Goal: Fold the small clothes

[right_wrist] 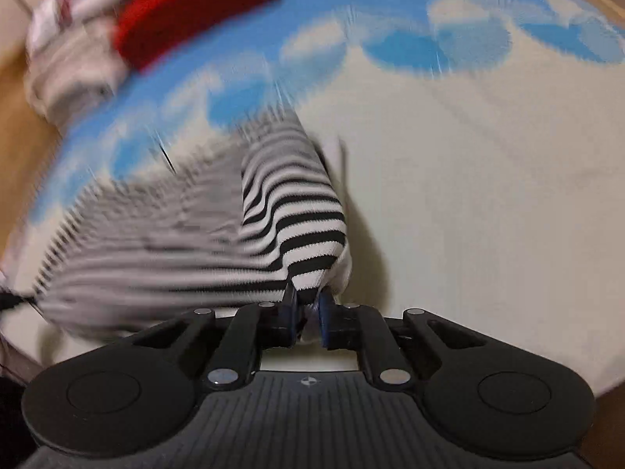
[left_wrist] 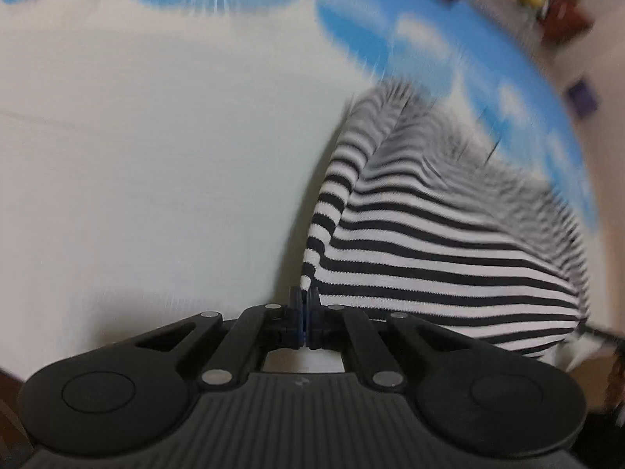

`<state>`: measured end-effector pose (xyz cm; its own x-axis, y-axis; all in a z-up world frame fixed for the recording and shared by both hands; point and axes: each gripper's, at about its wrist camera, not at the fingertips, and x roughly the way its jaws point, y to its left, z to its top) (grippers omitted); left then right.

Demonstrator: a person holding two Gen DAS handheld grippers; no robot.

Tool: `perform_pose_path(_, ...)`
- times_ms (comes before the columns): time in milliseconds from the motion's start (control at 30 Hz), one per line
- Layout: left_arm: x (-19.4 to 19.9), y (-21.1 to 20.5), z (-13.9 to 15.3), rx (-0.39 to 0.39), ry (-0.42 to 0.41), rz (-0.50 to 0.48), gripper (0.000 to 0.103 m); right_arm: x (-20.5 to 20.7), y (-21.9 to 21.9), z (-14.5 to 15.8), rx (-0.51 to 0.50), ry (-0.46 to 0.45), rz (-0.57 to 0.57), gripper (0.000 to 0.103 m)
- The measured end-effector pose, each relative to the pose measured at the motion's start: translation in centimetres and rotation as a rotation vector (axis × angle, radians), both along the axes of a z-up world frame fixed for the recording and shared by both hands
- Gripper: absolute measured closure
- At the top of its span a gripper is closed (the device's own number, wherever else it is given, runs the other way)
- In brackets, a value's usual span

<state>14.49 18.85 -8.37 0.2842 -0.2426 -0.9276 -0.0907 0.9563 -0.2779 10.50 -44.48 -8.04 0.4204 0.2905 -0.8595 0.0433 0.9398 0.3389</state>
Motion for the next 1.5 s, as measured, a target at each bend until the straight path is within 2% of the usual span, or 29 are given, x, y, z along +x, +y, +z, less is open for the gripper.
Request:
perform_pose_path(100, -0.1, -2.1, -1.2, 0.103, 0.058, -0.087, 0.102, 0.4, 0.9, -1.8, -0.064, 0.102, 0.029, 0.093)
perform_pose_path(167, -0.1, -2.7, -0.8, 0.151, 0.042, -0.091, 0.096, 0.5, 0.9, -1.6, -0.066, 0.103, 0.023, 0.092)
perform_pose_path(233, 0.1, -3.3, 0.4, 0.182, -0.021, -0.069, 0.094, 0.5, 1.1, -0.6, -0.084, 0.07, 0.004, 0.088)
perform_pose_path(300, 0.0, -3.3, 2.0, 0.166, -0.116, -0.048, 0.091, -0.2, 1.1, 1.3, -0.13, -0.036, -0.018, 0.088)
perform_pose_path(333, -0.1, -3.5, 2.9, 0.13, -0.169, -0.05, 0.091, -0.4, 1.1, 2.3, -0.139, -0.099, -0.028, 0.088)
perform_pose_path(433, 0.1, -5.6, 3.8, 0.037, -0.245, -0.133, 0.091, -0.8, 1.3, 3.8, -0.07, -0.209, -0.014, 0.086)
perform_pose_path(500, 0.4, -8.0, 3.7, 0.026, -0.255, -0.245, 0.091, -0.3, 2.7, 3.6, -0.034, -0.219, 0.06, 0.084)
perform_pose_path(533, 0.4, -9.3, 3.2, 0.029, -0.25, -0.289, 0.087, -0.1, 3.5, 3.2, -0.041, -0.211, 0.098, 0.082)
perform_pose_path(600, 0.7, -11.6, 2.0, 0.078, -0.221, -0.37, 0.086, 0.6, 5.6, 1.8, -0.094, -0.153, 0.196, 0.075)
perform_pose_path(633, 1.1, -12.6, 1.2, 0.118, -0.193, -0.391, 0.083, 0.4, 6.2, 0.6, -0.148, -0.093, 0.23, 0.069)
perform_pose_path(667, 1.8, -13.0, 0.3, 0.154, -0.163, -0.396, 0.08, 0.7, 6.9, -1.1, -0.226, -0.004, 0.259, 0.068)
perform_pose_path(700, 2.1, -13.2, -0.4, 0.194, -0.134, -0.386, 0.079, 0.8, 7.3, -1.9, -0.259, 0.034, 0.279, 0.068)
perform_pose_path(767, 3.0, -12.4, -0.8, 0.238, -0.086, -0.288, 0.078, 0.9, 7.8, -1.3, -0.271, 0.008, 0.293, 0.069)
perform_pose_path(833, 3.5, -11.7, 0.5, 0.234, -0.144, -0.199, 0.078, 0.9, 7.5, -0.1, -0.245, -0.03, 0.241, 0.069)
perform_pose_path(900, 3.3, -12.2, 2.4, 0.143, -0.252, -0.215, 0.078, 0.6, 8.4, 2.0, -0.204, -0.158, 0.238, 0.068)
perform_pose_path(967, 3.1, -13.7, 3.5, 0.018, -0.311, -0.29, 0.078, 0.2, 9.6, 3.6, -0.135, -0.275, 0.27, 0.068)
perform_pose_path(1033, 3.1, -16.3, 3.1, -0.043, -0.286, -0.414, 0.077, 0.4, 11.4, 4.2, -0.072, -0.329, 0.334, 0.068)
perform_pose_path(1067, 3.0, -17.6, 2.6, -0.032, -0.268, -0.473, 0.077, 0.7, 12.4, 4.1, -0.059, -0.333, 0.372, 0.068)
perform_pose_path(1133, 3.1, -20.1, 1.4, 0.042, -0.243, -0.583, 0.077, 1.8, 14.0, 3.3, -0.05, -0.307, 0.449, 0.068)
perform_pose_path(1200, 3.7, -21.8, -0.6, 0.125, -0.207, -0.639, 0.077, 3.0, 16.1, 1.3, -0.104, -0.233, 0.52, 0.068)
perform_pose_path(1267, 4.9, -22.3, -1.8, 0.171, -0.194, -0.611, 0.077, 3.8, 17.1, -0.5, -0.197, -0.173, 0.57, 0.068)
perform_pose_path(1333, 6.4, -21.6, -1.8, 0.172, -0.213, -0.547, 0.077, 4.4, 16.9, -0.5, -0.208, -0.168, 0.57, 0.068)
perform_pose_path(1400, 8.1, -20.8, -2.4, 0.165, -0.223, -0.473, 0.078, 5.3, 16.4, 0.1, -0.192, -0.193, 0.513, 0.068)
perform_pose_path(1500, 10.1, -19.7, -2.6, 0.141, -0.22, -0.424, 0.084, 7.3, 14.7, 0.2, -0.217, -0.178, 0.41, 0.068)
